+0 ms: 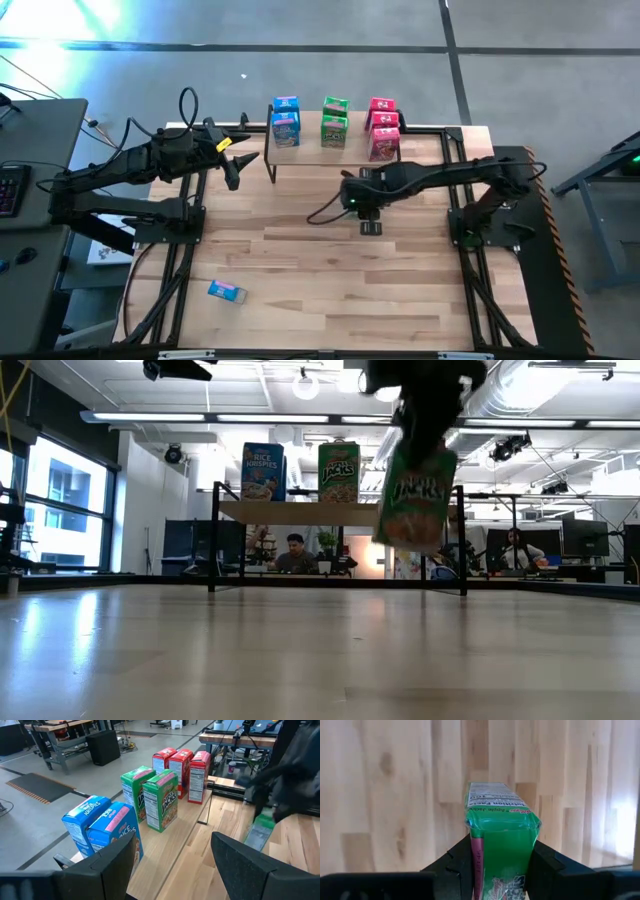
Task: Stack cereal on shelf
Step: Put the green cereal box aligned with the other green cereal boxes on the shelf
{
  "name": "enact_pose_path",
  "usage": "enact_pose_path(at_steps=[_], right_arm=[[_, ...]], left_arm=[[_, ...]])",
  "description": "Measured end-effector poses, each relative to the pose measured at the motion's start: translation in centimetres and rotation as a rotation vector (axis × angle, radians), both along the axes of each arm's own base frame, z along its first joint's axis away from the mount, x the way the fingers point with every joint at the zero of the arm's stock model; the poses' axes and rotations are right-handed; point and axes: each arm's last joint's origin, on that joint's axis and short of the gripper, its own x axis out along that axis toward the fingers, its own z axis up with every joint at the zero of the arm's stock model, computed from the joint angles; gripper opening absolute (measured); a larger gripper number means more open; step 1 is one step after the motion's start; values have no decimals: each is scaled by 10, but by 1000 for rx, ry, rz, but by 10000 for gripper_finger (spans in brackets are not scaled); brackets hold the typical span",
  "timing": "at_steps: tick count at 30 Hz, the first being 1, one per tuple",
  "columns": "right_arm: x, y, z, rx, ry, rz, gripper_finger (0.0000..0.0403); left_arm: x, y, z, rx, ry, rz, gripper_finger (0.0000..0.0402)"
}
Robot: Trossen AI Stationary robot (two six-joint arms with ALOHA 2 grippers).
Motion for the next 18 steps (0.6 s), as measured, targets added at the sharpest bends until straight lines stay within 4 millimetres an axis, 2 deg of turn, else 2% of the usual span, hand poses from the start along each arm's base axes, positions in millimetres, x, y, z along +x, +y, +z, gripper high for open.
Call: enact_pose_path(at_steps=[10, 18], right_arm=[[21, -5, -36, -11, 109, 41, 122], [28, -6, -43, 18, 95, 51, 122]], left_arm=[[0, 0, 0, 0, 0, 0, 250], [0, 0, 0, 0, 0, 1, 250]])
